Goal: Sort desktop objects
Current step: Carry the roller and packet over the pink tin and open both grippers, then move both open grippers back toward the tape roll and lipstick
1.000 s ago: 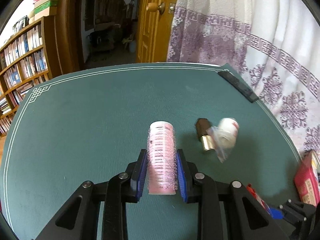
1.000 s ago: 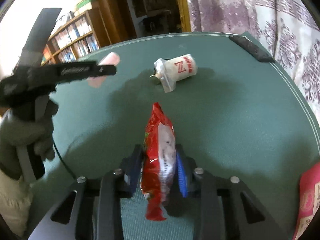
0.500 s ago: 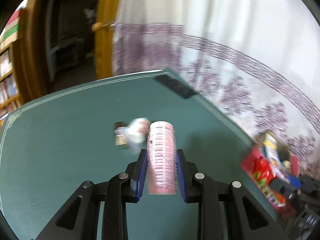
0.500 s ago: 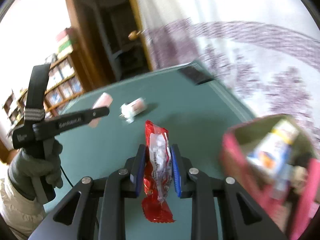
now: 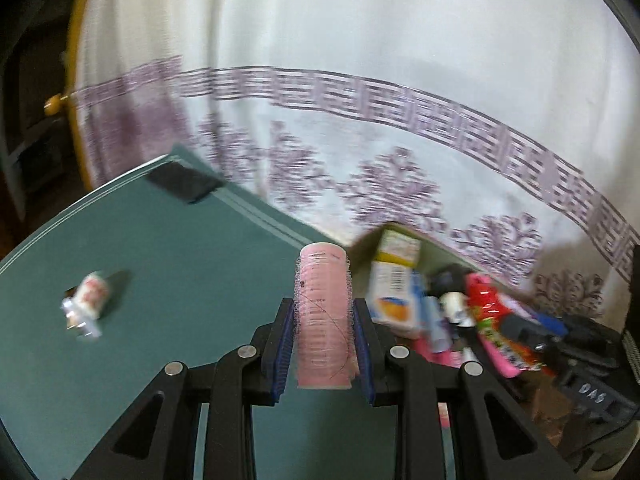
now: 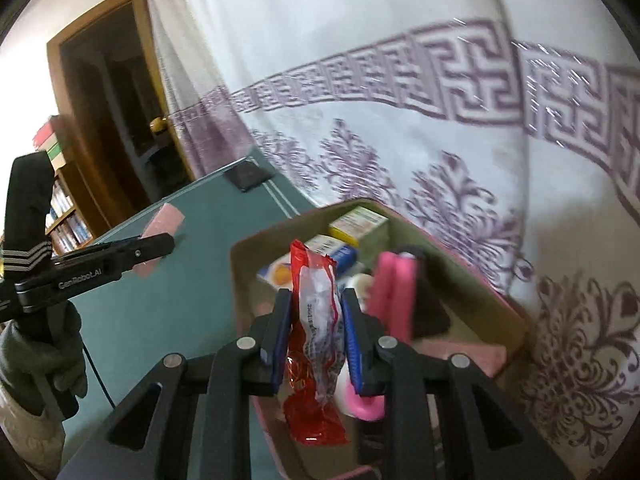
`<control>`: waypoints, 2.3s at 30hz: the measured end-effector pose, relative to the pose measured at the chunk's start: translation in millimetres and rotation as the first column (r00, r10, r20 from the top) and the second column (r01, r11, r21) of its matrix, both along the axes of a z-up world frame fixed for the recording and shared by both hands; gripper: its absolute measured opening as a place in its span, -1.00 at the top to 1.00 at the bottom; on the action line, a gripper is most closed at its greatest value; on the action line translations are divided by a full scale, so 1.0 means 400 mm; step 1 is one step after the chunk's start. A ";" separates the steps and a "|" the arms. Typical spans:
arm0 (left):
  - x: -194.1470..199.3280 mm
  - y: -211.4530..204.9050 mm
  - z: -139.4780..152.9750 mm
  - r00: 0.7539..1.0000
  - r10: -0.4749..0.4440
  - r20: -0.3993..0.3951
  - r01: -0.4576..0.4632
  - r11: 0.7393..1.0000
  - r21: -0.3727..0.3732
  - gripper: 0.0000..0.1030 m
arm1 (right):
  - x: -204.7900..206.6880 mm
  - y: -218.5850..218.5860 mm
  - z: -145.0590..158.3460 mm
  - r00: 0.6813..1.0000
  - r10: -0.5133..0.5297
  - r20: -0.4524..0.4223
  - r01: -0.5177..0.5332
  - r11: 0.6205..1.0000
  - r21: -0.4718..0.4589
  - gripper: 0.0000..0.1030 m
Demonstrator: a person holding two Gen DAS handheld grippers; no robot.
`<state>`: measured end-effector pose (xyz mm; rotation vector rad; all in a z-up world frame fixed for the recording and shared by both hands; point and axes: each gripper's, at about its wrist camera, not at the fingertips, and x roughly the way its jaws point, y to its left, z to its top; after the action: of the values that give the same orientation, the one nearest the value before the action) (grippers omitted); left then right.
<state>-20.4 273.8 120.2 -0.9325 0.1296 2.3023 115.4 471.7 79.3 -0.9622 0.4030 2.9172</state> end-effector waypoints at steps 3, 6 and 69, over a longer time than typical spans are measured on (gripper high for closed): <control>0.018 0.063 0.004 0.998 -0.059 -0.003 0.059 0.998 -0.008 0.43 | 0.008 0.011 -0.006 1.000 -0.002 -0.001 0.002 1.000 -0.009 0.47; 0.024 0.116 0.004 0.995 -0.102 0.001 0.102 0.995 -0.015 0.43 | 0.003 0.016 -0.010 1.000 -0.004 -0.005 0.003 1.000 -0.023 0.48; -0.192 -0.631 -0.212 0.808 0.573 0.135 -0.569 0.819 -0.068 -0.43 | -0.539 -0.572 -0.117 0.916 0.392 0.083 -0.389 0.920 -0.057 -0.34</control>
<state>-97.2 21.5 35.3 -1.2918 -0.2238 2.7633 -100.3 243.0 32.4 -1.3188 0.2912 3.2033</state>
